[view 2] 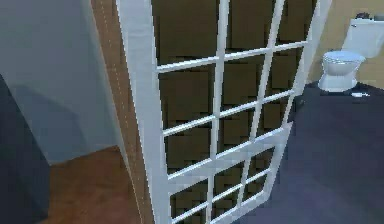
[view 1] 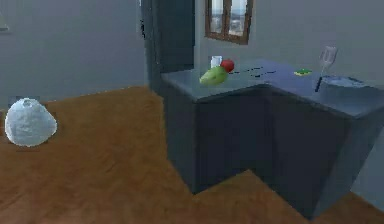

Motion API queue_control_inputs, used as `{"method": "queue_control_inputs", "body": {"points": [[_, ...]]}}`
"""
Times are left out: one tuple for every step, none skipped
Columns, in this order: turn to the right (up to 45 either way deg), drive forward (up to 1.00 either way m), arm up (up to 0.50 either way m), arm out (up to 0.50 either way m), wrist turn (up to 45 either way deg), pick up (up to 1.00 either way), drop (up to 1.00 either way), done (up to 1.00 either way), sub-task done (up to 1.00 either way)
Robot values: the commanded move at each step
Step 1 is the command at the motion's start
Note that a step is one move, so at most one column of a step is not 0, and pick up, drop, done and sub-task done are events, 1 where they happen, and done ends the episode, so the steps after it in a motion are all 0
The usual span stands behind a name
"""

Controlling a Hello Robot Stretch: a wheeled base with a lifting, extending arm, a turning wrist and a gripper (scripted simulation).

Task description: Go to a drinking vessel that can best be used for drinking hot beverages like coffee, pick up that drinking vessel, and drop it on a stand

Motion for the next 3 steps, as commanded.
{"method": "queue_control_inputs", "body": {"points": [[0.0, 0.6, 0.0, 0.0, 0.0, 0.0, 0.0, 0.0, 0.0], [33.0, 0.0, 0.0, 0.0, 0.0, 0.0, 0.0, 0.0, 0.0], [0.0, 0.05, 0.0, 0.0, 0.0, 0.0, 0.0, 0.0, 0.0]]}}
